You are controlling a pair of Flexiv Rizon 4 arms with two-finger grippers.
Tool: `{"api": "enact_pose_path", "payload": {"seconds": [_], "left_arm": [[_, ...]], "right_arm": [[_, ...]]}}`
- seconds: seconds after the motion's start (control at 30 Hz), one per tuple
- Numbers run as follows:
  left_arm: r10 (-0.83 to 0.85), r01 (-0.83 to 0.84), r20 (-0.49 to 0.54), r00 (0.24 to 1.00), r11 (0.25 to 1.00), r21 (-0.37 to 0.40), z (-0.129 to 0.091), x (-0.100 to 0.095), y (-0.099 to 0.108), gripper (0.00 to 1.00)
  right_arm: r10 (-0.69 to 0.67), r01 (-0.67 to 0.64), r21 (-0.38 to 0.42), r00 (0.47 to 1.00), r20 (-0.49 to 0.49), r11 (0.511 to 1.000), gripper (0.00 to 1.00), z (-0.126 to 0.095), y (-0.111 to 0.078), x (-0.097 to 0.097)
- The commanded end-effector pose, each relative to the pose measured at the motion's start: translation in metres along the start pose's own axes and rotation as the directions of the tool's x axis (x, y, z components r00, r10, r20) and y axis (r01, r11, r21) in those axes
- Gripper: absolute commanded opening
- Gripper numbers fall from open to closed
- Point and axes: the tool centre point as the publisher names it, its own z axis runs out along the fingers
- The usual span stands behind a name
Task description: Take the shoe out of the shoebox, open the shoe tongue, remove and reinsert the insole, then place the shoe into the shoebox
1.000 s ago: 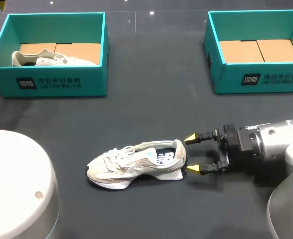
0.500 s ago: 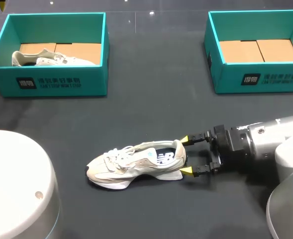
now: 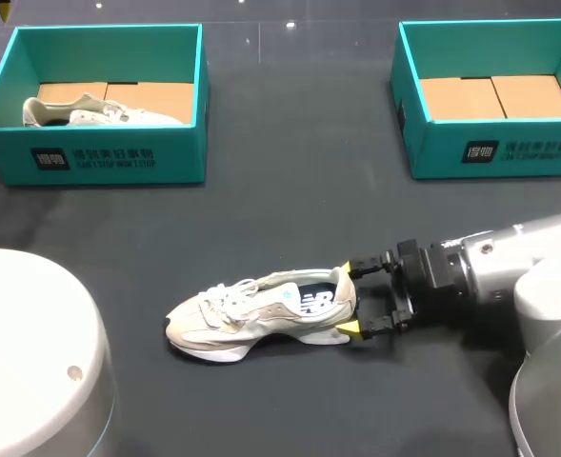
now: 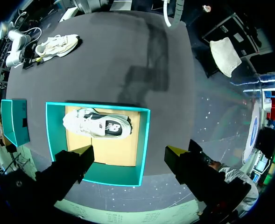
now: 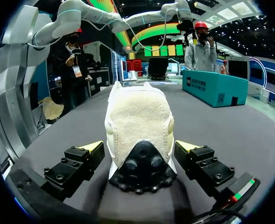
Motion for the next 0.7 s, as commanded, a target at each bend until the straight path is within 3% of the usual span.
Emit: {"api": "enact_pose_path", "payload": {"seconds": [0.03, 0.7], "left_arm": [[0.000, 0.000, -0.002, 1.000, 1.000, -0.002, 0.000, 0.000, -0.001, 1.00], [0.000, 0.000, -0.002, 1.000, 1.000, -0.002, 0.000, 0.000, -0.001, 1.00]], "right_arm": [[0.002, -0.002, 0.009, 1.000, -0.007, 1.000, 1.00, 0.010, -0.002, -0.002], [0.014, -0.013, 0.027, 1.000, -0.023, 1.000, 1.00, 0.025, -0.006, -0.004]]}}
